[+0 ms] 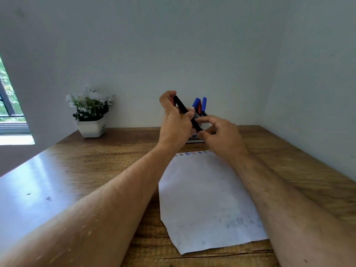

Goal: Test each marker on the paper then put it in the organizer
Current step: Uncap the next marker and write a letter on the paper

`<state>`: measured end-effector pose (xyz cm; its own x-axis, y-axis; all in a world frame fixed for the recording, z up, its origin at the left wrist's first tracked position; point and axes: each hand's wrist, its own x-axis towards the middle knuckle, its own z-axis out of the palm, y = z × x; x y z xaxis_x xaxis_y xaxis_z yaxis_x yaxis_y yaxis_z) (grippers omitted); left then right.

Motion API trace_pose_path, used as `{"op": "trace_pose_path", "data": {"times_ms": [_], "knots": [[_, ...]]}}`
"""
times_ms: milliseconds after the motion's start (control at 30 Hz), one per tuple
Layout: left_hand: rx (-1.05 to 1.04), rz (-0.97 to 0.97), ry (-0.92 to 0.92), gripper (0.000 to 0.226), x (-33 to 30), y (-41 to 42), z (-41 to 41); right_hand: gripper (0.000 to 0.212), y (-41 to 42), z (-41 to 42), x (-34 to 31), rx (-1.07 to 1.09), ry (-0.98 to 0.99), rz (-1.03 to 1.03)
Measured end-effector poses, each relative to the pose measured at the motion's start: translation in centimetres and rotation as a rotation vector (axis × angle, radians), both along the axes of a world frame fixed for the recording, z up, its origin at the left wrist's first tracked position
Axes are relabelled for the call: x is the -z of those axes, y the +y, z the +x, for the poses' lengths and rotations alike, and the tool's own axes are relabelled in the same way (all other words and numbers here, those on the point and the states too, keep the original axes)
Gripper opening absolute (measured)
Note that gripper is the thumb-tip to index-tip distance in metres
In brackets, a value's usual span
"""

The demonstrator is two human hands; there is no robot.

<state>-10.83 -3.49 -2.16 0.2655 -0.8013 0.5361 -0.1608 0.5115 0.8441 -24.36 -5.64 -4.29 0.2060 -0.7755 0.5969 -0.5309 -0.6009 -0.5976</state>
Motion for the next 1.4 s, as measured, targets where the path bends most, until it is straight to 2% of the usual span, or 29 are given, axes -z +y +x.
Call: {"op": "trace_pose_path", "data": {"times_ms": [233, 567, 1000, 1267, 1400], "knots": [[-0.197, -0.186, -0.159, 0.056, -2.4, -1.5, 0.0, 0.036, -1.0, -0.3, 0.0, 0.218, 0.035, -0.019], [-0.246, -0.208, -0.237, 0.056, -4.7, -5.2, -1.1, 0.029, -1.1, -0.3, -0.3, 0.251, 0.215, -0.073], [-0.343, 0.07, -0.576, 0.053, -3.2, -7.0, -1.8, 0.025, -0.4, -0.5, -1.1, 0.311, 0.215, -0.111], [-0.455, 0.08, -0.789, 0.049, -2.7, -7.8, -1.7, 0.025, -0.2, -0.7, -1.4, 0.301, 0.207, -0.006], [-0.508, 0.095, -0.976, 0.043, -2.5, -8.0, -2.1, 0.024, -0.2, -0.8, -1.2, 0.296, 0.206, 0.017]]}}
